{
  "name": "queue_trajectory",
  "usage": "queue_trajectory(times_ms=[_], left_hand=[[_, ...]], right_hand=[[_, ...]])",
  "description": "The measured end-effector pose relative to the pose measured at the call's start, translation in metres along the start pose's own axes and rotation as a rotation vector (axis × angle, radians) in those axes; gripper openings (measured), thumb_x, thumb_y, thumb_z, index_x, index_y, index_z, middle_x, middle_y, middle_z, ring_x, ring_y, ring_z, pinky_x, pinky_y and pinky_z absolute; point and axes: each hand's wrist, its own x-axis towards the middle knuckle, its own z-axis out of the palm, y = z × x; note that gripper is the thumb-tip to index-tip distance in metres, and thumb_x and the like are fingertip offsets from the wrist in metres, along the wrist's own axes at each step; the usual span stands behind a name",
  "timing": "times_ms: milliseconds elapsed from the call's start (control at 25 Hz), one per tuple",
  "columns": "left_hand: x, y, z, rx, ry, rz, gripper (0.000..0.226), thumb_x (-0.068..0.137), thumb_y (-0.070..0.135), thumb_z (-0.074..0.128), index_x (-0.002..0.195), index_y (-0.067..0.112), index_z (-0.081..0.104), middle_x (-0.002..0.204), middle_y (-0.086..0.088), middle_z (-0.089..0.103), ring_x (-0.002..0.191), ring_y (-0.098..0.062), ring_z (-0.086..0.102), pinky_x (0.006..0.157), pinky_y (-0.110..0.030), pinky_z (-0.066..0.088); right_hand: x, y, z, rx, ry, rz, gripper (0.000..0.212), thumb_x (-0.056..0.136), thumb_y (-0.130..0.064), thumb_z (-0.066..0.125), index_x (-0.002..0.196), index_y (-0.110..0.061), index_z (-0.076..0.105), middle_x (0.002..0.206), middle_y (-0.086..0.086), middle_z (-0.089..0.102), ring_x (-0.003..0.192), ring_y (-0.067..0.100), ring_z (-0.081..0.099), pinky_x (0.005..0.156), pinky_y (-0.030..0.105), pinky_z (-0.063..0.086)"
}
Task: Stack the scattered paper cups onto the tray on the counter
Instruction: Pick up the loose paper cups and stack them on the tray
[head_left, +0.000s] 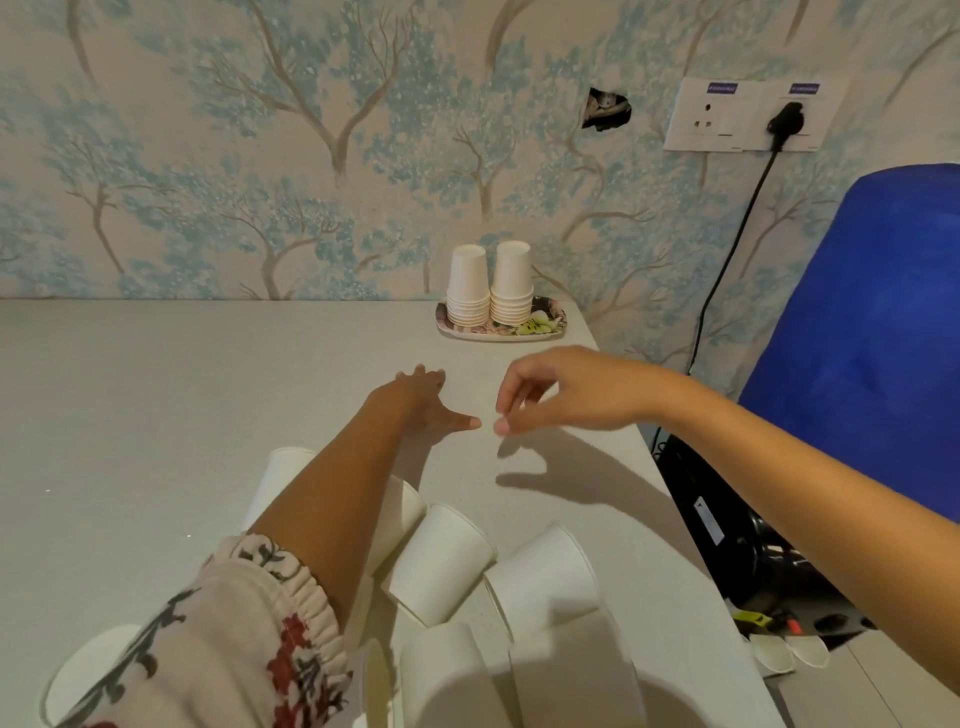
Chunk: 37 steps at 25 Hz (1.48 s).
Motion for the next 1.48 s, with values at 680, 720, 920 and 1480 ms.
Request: queue_trajectory(times_ms=[680,720,920,1480], left_hand=[[0.005,-0.003,0.006,0.034,-0.029,0.013,0.113,0.073,0.083,0.049,0.157,0.025,0.002,0.164,-0.007,-0.006,0.150,-0.037,0.002,0.116,-0.059,0.017],[0.005,-0.003,0.007,0.033,-0.024,0.012,0.112,0.073,0.083,0.050,0.157,0.025,0.003,0.164,-0.007,-0.006,0.150,-0.037,0.002,0.116,-0.059,0.017],[0.003,0.002,0.002,0.045,-0.035,-0.001,0.112,0.074,0.081,0.053,0.157,0.024,0.005,0.165,-0.007,-0.002,0.150,-0.036,0.011,0.116,-0.055,0.022],[-0.004,-0.002,-0.027,0.170,-0.080,0.065,0.109,0.072,0.073,0.065,0.157,0.026,0.016,0.159,-0.007,0.026,0.145,-0.030,0.026,0.113,-0.046,0.029]], right_hand=[[-0.060,-0.005,0.053,-0.405,-0.308,0.036,0.062,0.074,-0.044,0.080,0.126,-0.035,0.047,0.125,-0.008,0.050,0.112,0.014,0.049,0.095,0.041,0.049],[-0.056,-0.003,0.049,-0.397,-0.313,0.043,0.061,0.073,-0.045,0.080,0.123,-0.034,0.047,0.123,-0.008,0.051,0.110,0.015,0.051,0.093,0.041,0.050],[-0.027,0.015,0.016,-0.195,-0.190,0.042,0.053,0.075,-0.048,0.078,0.114,-0.033,0.046,0.111,-0.011,0.056,0.100,0.012,0.057,0.081,0.031,0.052],[0.146,0.079,-0.048,0.309,0.787,0.011,0.071,0.083,-0.037,0.076,0.137,-0.015,0.034,0.125,0.005,0.052,0.101,0.019,0.058,0.071,0.020,0.047]])
